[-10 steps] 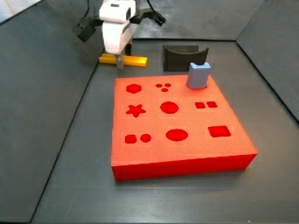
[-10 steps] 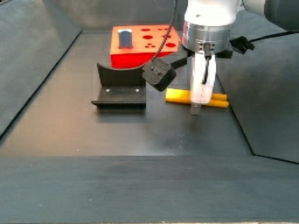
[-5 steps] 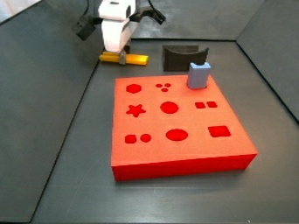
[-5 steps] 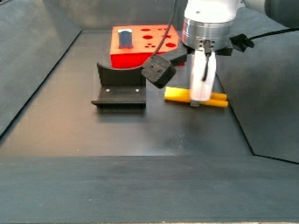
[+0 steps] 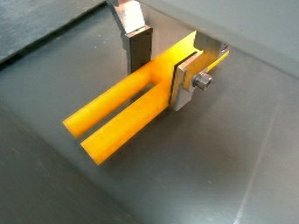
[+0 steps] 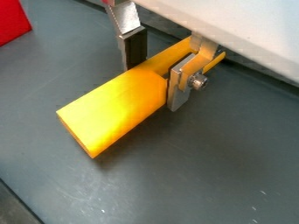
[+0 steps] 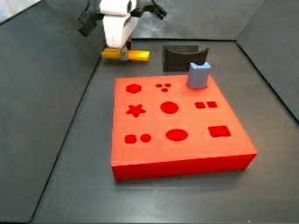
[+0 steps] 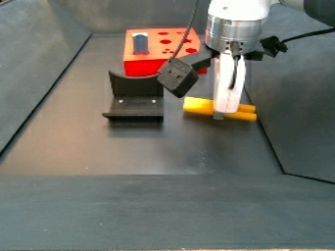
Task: Pick up the square-circle object. Move up. Rotate the square-circle object. Place the square-circle object on the fixture. Regrasp the square-circle object. Move to above the board. Insert the square-circle object.
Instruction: Pick up the square-circle object, then move up.
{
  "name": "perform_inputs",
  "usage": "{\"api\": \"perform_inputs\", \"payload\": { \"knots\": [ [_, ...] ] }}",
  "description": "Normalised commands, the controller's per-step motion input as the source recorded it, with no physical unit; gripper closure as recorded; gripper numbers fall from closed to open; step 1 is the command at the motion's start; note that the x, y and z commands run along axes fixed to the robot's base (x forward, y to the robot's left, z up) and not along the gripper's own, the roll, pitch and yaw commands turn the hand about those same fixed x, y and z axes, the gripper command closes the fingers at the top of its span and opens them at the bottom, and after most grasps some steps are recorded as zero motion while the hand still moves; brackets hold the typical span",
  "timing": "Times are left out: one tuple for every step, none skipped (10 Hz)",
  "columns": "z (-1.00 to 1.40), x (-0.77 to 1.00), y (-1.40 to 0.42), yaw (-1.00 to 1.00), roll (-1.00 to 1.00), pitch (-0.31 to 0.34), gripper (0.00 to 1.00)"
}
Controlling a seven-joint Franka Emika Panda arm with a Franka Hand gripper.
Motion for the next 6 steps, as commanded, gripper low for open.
{"api": "perform_inputs", "payload": {
  "knots": [
    [0.00,0.00,0.00,0.00,0.00,0.000,1.00],
    [0.83,0.00,0.00,0.00,0.00,0.000,1.00],
    [0.84,-0.01,0.04,0.02,0.01,-0.003,1.00],
    [0.75,-0.05,0.04,0.01,0.01,0.023,1.00],
    [0.63,-0.05,0.03,0.00,0.02,0.041,1.00],
    [0.51,-0.03,0.02,-0.01,0.03,0.058,1.00]
  ]
}}
